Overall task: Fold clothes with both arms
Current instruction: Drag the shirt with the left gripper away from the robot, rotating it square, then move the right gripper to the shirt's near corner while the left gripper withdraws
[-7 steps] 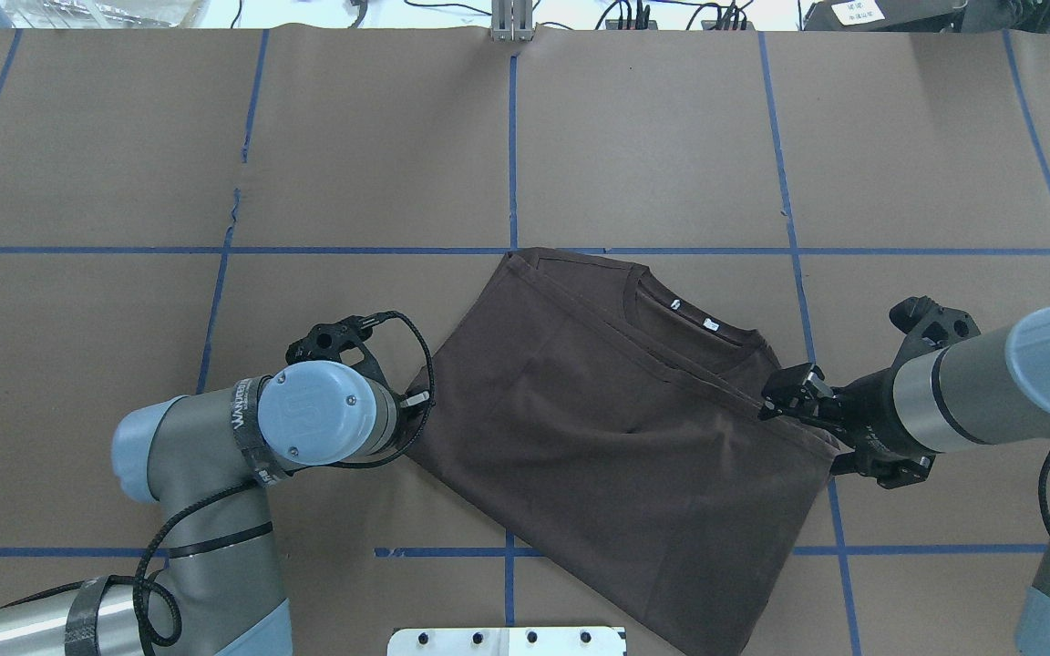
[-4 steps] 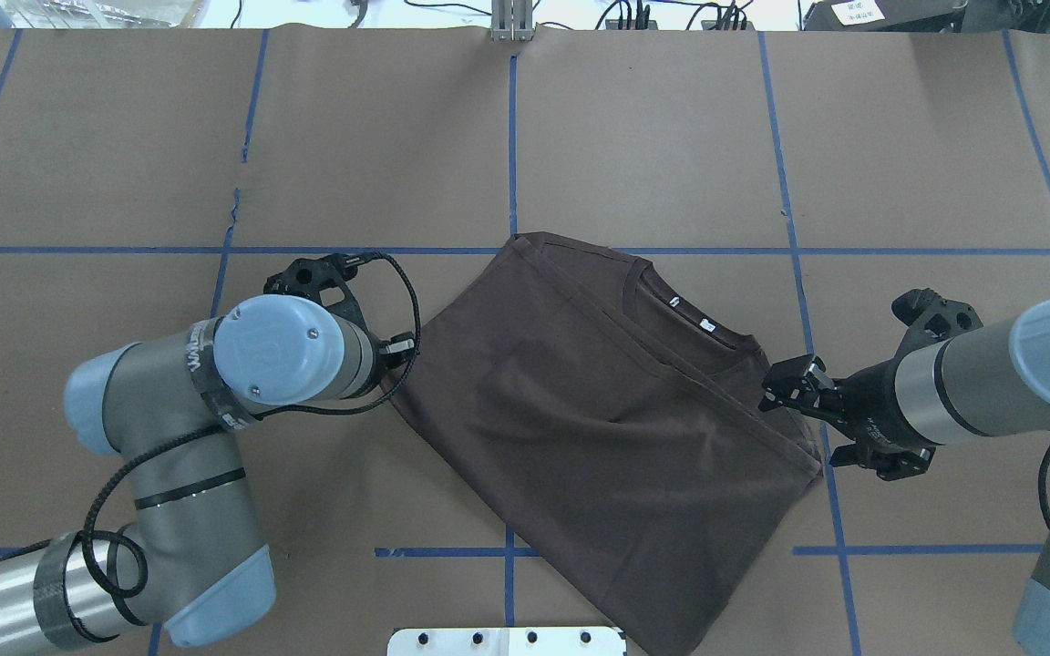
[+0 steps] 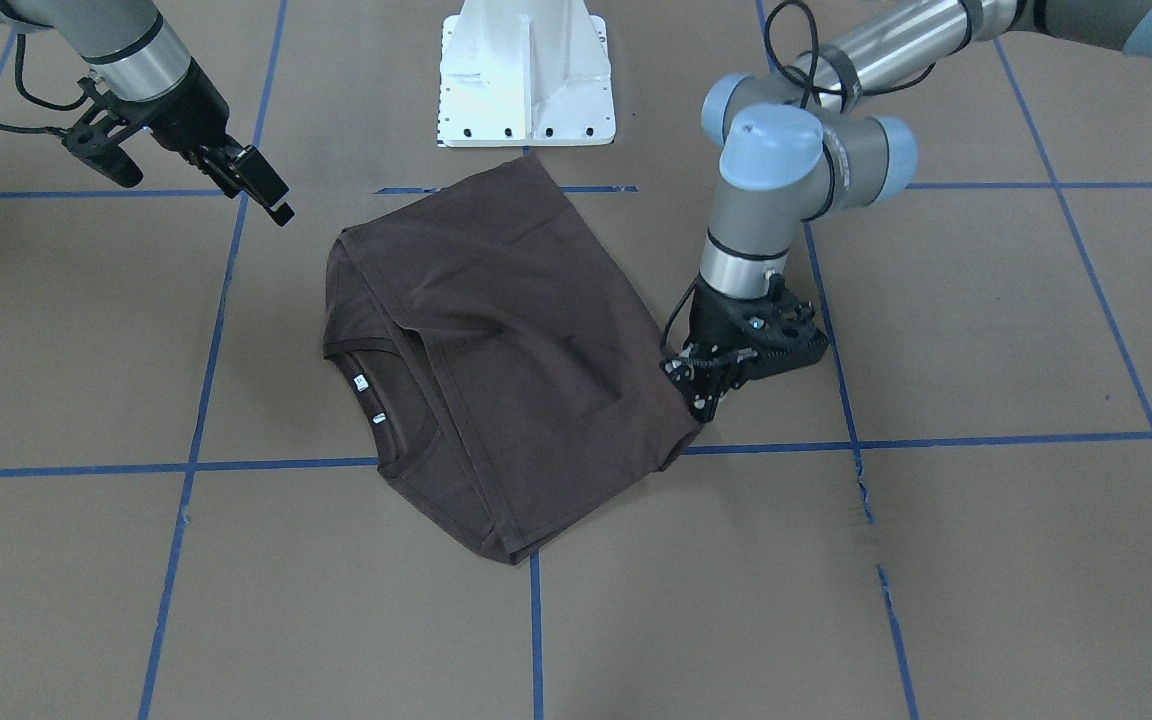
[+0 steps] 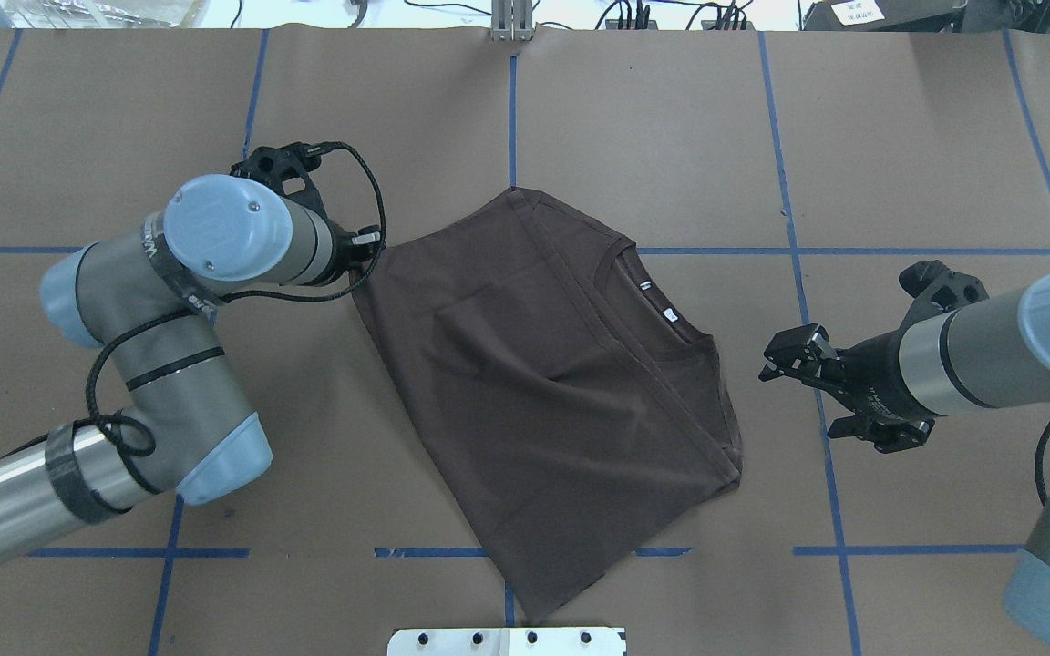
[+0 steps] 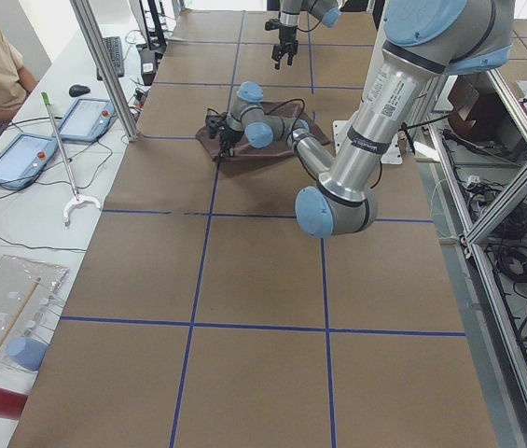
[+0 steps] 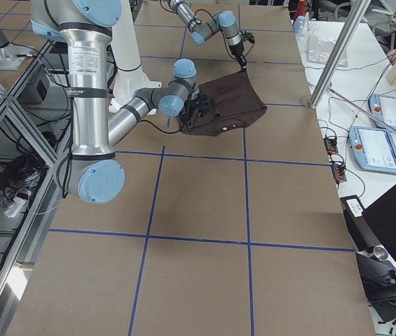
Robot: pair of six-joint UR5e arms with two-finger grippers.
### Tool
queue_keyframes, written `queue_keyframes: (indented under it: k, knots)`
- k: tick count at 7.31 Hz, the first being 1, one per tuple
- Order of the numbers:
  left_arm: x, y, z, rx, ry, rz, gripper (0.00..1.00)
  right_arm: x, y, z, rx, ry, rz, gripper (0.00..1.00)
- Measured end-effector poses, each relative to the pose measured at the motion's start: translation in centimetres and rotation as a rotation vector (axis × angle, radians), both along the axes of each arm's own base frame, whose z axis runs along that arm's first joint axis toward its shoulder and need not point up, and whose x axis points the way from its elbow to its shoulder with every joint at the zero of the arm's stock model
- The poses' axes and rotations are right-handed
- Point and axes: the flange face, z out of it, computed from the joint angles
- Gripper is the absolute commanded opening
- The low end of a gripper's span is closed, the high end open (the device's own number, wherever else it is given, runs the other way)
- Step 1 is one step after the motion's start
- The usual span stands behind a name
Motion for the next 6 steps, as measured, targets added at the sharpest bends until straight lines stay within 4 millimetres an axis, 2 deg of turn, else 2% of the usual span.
queue_keyframes:
  k: [1, 2, 3, 5, 6]
  knots:
    - [1.1, -5.1, -0.2, 0.021, 0.025, -0.021, 0.21, -0.3, -0.6, -0.7, 0.008, -0.011, 0.008, 1.00]
    - [1.7, -8.4, -0.4, 0.039, 0.040, -0.027, 0.41, -0.5, -1.2, -1.2, 0.016, -0.020, 0.016, 1.00]
    - [1.9, -10.0, -0.5, 0.051, 0.049, -0.029, 0.48, -0.9, -1.8, -1.8, 0.025, -0.029, 0.025, 1.00]
    - [1.1, -10.2, -1.7, 0.079, 0.075, -0.028, 0.50, -3.6, -3.7, -3.4, 0.046, -0.042, 0.043, 1.00]
    - [-0.7, -8.5, -2.1, 0.095, 0.118, -0.015, 0.50, -5.9, -3.7, -4.0, 0.056, -0.041, 0.032, 1.00]
